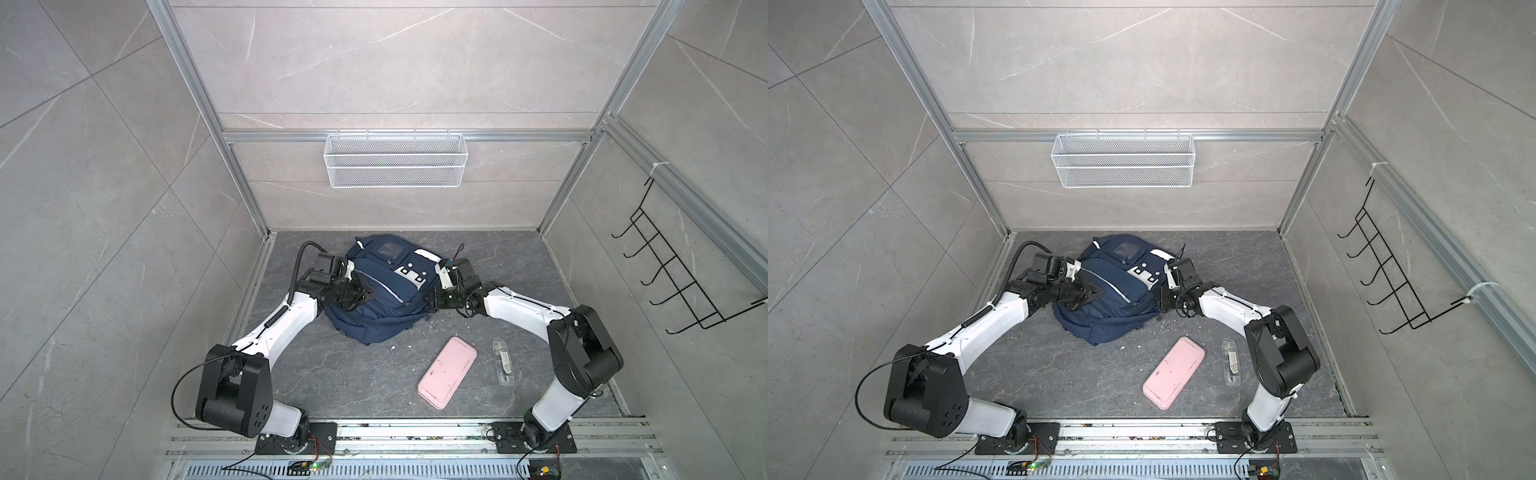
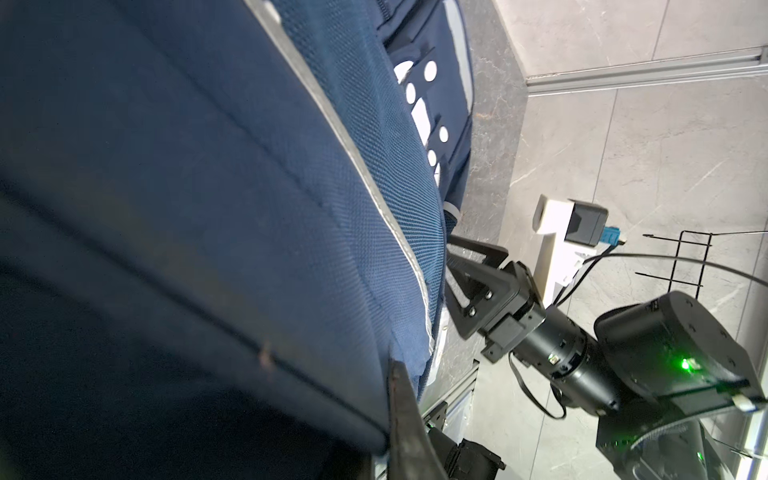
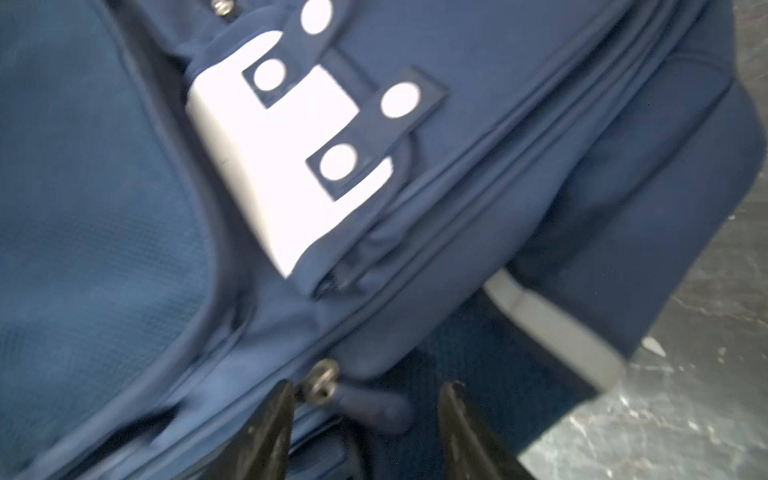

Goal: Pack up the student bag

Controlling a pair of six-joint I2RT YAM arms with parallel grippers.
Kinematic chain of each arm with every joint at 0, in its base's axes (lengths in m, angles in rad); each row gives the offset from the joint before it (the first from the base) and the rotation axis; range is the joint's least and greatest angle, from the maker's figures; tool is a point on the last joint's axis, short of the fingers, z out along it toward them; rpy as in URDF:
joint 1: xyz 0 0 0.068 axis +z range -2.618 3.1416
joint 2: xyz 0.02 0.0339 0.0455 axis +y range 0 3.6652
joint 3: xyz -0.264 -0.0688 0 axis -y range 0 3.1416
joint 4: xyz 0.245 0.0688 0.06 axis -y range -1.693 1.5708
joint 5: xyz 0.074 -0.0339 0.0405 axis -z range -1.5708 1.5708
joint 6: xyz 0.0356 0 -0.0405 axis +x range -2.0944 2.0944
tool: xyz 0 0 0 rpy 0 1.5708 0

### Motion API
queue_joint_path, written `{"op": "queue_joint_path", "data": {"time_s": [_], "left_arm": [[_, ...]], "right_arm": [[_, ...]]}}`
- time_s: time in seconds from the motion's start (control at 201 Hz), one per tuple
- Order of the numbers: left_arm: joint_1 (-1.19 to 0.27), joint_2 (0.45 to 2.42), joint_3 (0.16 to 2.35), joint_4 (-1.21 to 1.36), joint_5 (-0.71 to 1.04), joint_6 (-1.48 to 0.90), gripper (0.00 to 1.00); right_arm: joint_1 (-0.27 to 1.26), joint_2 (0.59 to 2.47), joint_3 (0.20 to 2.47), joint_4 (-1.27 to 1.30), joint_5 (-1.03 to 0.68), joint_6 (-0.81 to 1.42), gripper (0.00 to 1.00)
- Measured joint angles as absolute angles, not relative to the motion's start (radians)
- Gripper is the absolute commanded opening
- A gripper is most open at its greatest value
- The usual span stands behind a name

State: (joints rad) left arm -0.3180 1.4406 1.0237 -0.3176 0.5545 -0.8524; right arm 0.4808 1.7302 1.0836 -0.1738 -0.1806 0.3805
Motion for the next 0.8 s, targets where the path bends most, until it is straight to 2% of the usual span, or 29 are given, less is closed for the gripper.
{"op": "queue_joint_path", "data": {"time_s": [0.408, 0.801], "left_arm": [[-0.26, 1.437, 0.991, -0.283, 0.606, -0.856, 0.0], [-0.216, 1.446, 0.982, -0.283, 0.654, -0.856, 0.0]], "right_arm": [[0.474, 1.8, 1.083, -0.092, -0.321, 0.41, 0.58], [0.469, 1.793, 1.008, -0.026, -0.413, 0.414, 0.44]]}}
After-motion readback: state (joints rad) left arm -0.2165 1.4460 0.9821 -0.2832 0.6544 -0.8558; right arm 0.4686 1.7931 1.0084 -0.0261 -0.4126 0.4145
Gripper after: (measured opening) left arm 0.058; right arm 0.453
